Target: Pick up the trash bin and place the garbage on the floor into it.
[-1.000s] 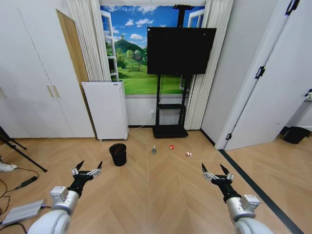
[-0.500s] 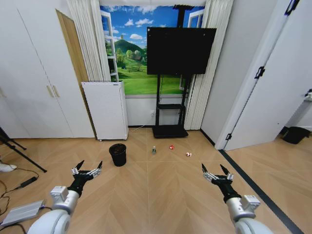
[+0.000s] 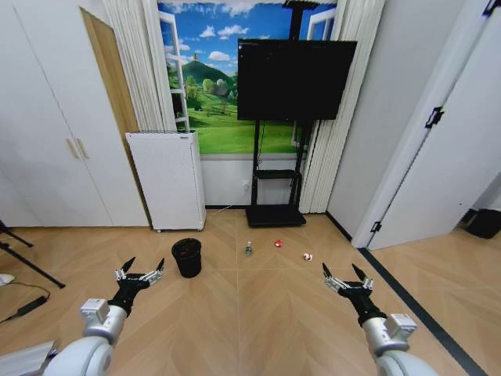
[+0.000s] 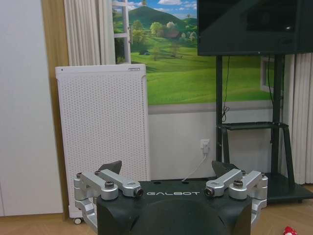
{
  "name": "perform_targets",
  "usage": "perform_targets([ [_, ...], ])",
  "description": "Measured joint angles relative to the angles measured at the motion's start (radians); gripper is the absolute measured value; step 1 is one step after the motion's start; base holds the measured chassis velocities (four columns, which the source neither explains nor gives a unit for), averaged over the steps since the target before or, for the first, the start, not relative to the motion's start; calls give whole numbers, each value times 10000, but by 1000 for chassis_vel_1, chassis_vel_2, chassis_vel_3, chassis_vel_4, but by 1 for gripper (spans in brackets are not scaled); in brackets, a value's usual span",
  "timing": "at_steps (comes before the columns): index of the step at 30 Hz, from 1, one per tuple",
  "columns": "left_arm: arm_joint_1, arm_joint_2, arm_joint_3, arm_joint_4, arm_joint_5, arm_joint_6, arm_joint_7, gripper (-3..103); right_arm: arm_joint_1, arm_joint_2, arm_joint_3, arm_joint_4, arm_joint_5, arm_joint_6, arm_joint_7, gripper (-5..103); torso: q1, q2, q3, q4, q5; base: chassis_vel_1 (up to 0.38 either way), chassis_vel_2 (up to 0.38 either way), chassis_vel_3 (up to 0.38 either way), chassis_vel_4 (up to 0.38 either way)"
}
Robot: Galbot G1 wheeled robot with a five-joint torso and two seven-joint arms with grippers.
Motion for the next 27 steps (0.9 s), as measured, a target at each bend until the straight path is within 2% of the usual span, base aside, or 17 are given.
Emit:
perform_targets([
  [9,51,-65,-14,-12,19,9,0,100,-37,29,-17,-55,-83,20,-37,100,0,2,-1,0,-3,-338,341,348,-338],
  [11,54,-73,-16,-14,27,6,0,100,-40,28,-17,-58,-86,24,-46,100,0,2,-1,1,6,-360,364,375,-378],
  [15,43,-76,-15,-7,36,5,-1,100,-46,26,-12,-72,-90,29,-64,100,0,2,-2,-2,-6,-381,360,384,-364],
  [17,35,-71,-15,-12,36,5,0,100,-46,31,-20,-74,-93,29,-69,100,5,1,2,0,10,-337,341,336,-369],
  [19,35,-71,-16,-12,37,5,-1,100,-46,34,-23,-76,-97,29,-70,100,5,0,2,1,9,-366,345,316,-340],
  [22,35,-74,-15,-12,37,5,-1,100,-48,55,-33,-77,-123,32,-73,100,0,3,-2,-1,-10,-361,337,346,-342],
  [23,43,-101,-11,-13,46,4,-1,100,-68,79,-45,-90,-183,31,-81,100,2,1,0,0,13,-309,334,343,-357],
  [25,65,-133,4,-5,64,-1,1,100,-119,91,-46,-95,-240,53,-158,100,0,2,-1,-1,-14,-349,340,348,-352],
  [26,65,-133,4,-5,64,-1,1,100,-119,91,-46,-95,-240,53,-158,100,0,2,-1,-1,-14,-349,339,352,-347],
  [27,66,-133,6,6,65,-37,4,100,-111,91,-59,-137,-245,133,-145,100,0,3,-1,0,11,-338,339,358,-338],
])
